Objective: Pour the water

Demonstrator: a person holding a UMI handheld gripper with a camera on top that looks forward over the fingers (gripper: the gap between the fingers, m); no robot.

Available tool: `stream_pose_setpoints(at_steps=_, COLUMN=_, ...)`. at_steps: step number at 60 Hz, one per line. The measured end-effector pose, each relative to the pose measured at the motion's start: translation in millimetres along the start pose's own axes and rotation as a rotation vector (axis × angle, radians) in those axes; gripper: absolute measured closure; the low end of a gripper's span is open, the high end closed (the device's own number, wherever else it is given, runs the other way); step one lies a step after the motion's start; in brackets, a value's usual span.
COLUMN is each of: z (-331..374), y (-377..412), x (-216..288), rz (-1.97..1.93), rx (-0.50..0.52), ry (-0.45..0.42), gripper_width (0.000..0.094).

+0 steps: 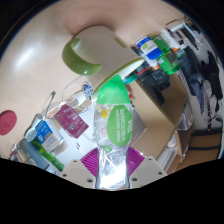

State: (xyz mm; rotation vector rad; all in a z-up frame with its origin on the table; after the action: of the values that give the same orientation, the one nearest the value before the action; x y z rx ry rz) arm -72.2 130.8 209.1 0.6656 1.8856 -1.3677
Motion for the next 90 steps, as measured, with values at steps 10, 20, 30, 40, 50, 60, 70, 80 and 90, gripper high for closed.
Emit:
stream_pose_setpoints(at_steps=10, z=-1, y=-6, x=-45, rz=-0.352, rx=0.022, ry=0.133, gripper_width=0.0605)
stream_pose_setpoints(at_steps=20, z=26, y=31, x=-102, rz=-1.286, rx=0.092, ry=0.362, gripper_width=0.0605)
stream_pose_setpoints(at_steps=30, z=80, y=102, x=-49, rz=-2.238, rx=0.256, ry=0.427, gripper_width=0.0604)
stream_pose_setpoints(at_steps=40, z=100, y=150, x=-33, rz=-2.420, rx=0.289, ry=0.424, gripper_width=0.0603)
stream_pose_setpoints(at_steps=50, z=100, y=158, x=-1, rz=-2.456, rx=0.333, ry=0.351, gripper_width=0.0603)
stream_pose_setpoints(at_steps=60, z=102, y=167, x=13, rz=-2.423, rx=0.361, ry=0.331, gripper_width=0.0552)
stream_pose_setpoints(at_steps=70, z=106, y=167, x=14, rz=-2.432, rx=0.400, ry=0.313, gripper_width=0.0506)
stream_pose_setpoints(at_steps=80, z=106, y=169, x=14, rz=-2.439, rx=0.396, ry=0.333, gripper_width=0.0403)
stream_pose_setpoints(at_steps=90, z=135, y=162, x=23, rz=-2.449, rx=0.511, ry=0.348, gripper_width=0.0083)
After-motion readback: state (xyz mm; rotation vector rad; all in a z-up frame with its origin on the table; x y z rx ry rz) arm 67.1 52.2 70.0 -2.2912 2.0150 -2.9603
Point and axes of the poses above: the point between the fingertips, and its own axes, seen from behind it with the camera up: y to the left, x up, z backward, against the way the camera looks, the point moved 5 cm from there along z, backward, against the way the camera looks, and after that the axes turned 6 degrees about -x, right-handed, at the moved point
